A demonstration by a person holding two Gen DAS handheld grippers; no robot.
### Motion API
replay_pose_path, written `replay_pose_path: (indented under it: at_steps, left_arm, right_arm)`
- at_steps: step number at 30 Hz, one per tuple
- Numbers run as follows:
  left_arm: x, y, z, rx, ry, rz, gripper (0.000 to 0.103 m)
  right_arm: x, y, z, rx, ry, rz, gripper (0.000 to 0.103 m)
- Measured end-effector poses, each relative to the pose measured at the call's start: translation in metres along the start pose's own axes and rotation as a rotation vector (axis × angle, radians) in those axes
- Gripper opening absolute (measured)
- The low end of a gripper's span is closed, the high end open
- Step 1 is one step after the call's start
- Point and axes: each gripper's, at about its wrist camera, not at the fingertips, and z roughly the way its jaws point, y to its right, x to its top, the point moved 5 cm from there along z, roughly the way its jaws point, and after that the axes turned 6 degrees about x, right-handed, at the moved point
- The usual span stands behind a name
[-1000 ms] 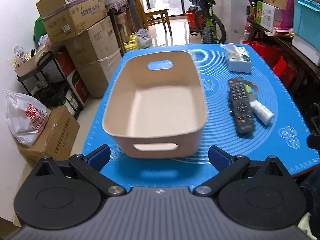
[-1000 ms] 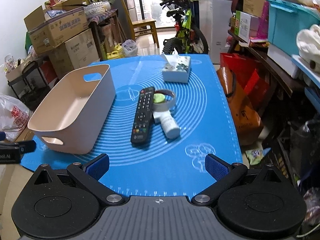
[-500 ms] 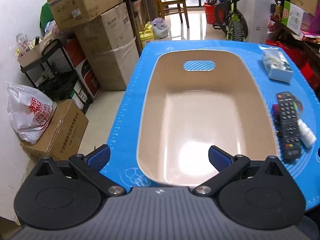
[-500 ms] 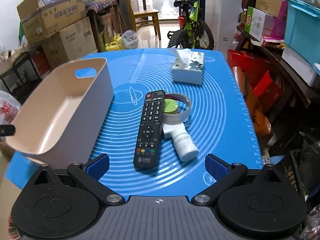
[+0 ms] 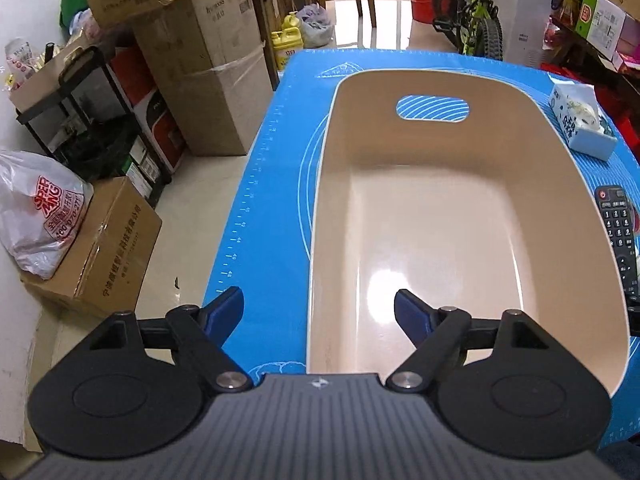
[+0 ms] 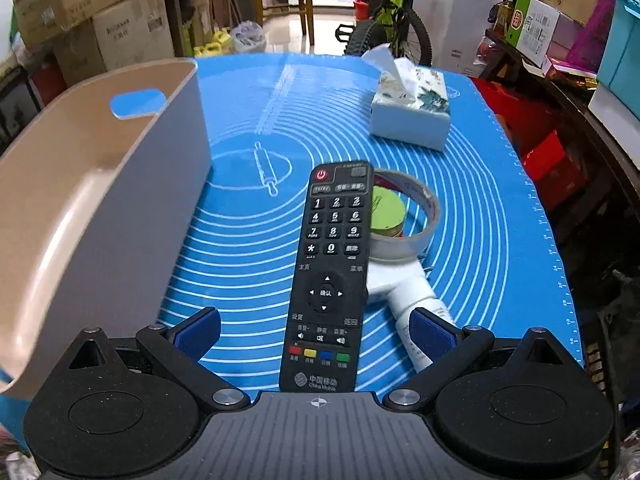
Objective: Organize rigid objects
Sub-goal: 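Move the left tool to the basket rim while the right tool approaches the black remote, then grasp the black remote with the right gripper and lift it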
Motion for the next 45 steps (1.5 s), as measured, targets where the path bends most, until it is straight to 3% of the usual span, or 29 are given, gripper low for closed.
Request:
replay_pose_path:
  at_steps: [4, 9, 12, 15, 17, 22, 29, 36, 45]
  left_arm:
    - [0.001, -0.005, 0.01, -0.005, -0.034, 0.004, 0.055]
    - [0.001, -0.008, 0.022, 0.004, -0.074, 0.041, 0.036]
    - [0.001, -0.011, 0.024, -0.05, -0.093, 0.011, 0.023]
    - [0.002, -0.01, 0.024, -0.06, -0.093, -0.002, 0.019]
    - [0.002, -0.008, 0.024, -0.082, -0.092, -0.004, 0.006]
    - [0.003, -0.007, 0.024, -0.08, -0.089, 0.005, 0.007]
    - [0.004, -0.006, 0.025, -0.075, -0.087, 0.002, 0.007]
    - [0.002, -0.005, 0.025, -0.071, -0.084, 0.005, 0.007]
    - [0.002, -0.005, 0.026, -0.071, -0.084, 0.001, 0.007]
  right_arm:
    - [0.001, -0.006, 0.016, -0.037, -0.021, -0.01, 0.096]
    - [0.002, -0.008, 0.03, -0.079, -0.034, -0.014, 0.09]
    - [0.004, -0.007, 0.038, -0.105, -0.038, -0.018, 0.088]
    - [0.004, -0.004, 0.044, -0.119, -0.055, -0.015, 0.077]
    - [0.002, -0.001, 0.046, -0.12, -0.065, -0.001, 0.074]
    - [0.003, 0.002, 0.044, -0.079, -0.069, 0.043, 0.052]
    - [-0.001, 0.001, 0.041, -0.072, -0.055, 0.012, 0.052]
    - [0.0, 0.007, 0.026, 0.004, -0.034, 0.103, 0.052]
    - [0.015, 0.002, -0.003, 0.072, 0.079, 0.106, 0.051]
